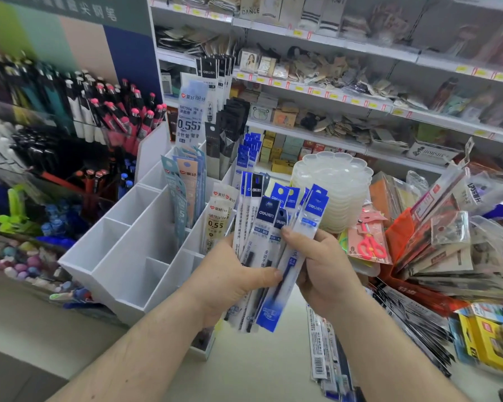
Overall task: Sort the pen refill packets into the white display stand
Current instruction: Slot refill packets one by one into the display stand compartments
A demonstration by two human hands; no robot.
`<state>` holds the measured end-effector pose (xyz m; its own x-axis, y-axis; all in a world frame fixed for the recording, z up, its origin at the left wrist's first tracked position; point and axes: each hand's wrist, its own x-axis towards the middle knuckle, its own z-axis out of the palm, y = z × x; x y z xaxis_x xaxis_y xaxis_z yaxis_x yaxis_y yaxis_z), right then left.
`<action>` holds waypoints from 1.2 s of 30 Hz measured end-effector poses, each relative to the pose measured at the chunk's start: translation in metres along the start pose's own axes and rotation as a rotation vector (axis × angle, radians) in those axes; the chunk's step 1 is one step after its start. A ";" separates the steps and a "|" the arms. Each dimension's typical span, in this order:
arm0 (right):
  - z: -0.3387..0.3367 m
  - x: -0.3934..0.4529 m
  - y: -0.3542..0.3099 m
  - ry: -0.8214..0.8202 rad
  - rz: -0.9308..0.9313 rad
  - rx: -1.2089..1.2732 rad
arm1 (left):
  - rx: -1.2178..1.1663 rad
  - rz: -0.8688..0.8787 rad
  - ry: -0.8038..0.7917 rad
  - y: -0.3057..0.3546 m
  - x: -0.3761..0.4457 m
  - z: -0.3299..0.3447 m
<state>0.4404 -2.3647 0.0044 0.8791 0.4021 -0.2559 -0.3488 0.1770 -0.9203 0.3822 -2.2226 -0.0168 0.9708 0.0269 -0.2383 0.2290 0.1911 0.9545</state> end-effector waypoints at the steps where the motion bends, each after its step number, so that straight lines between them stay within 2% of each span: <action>1: -0.002 0.006 -0.001 -0.005 0.003 -0.020 | 0.008 0.019 0.027 0.002 0.000 -0.005; 7: -0.014 0.046 -0.022 0.295 -0.071 0.105 | 0.116 0.150 0.324 0.018 -0.004 -0.034; 13: -0.009 0.090 -0.036 0.431 -0.123 -0.062 | 0.183 0.133 0.366 0.020 -0.015 -0.044; 19: 0.026 0.137 -0.027 0.313 -0.236 -0.325 | 0.168 0.107 0.370 0.021 -0.020 -0.044; 24: 0.036 0.162 -0.005 0.292 -0.203 -0.476 | 0.136 0.111 0.355 0.023 -0.022 -0.043; 30: 0.043 0.173 0.015 0.136 -0.114 -0.781 | 0.139 0.101 0.357 0.022 -0.020 -0.043; 36: 0.047 0.168 0.008 0.177 -0.245 -0.833 | 0.125 0.096 0.343 0.021 -0.020 -0.044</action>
<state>0.5703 -2.2531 -0.0316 0.9596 0.2813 -0.0021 0.1445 -0.4994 -0.8542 0.3644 -2.1758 0.0003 0.9129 0.3700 -0.1724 0.1654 0.0508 0.9849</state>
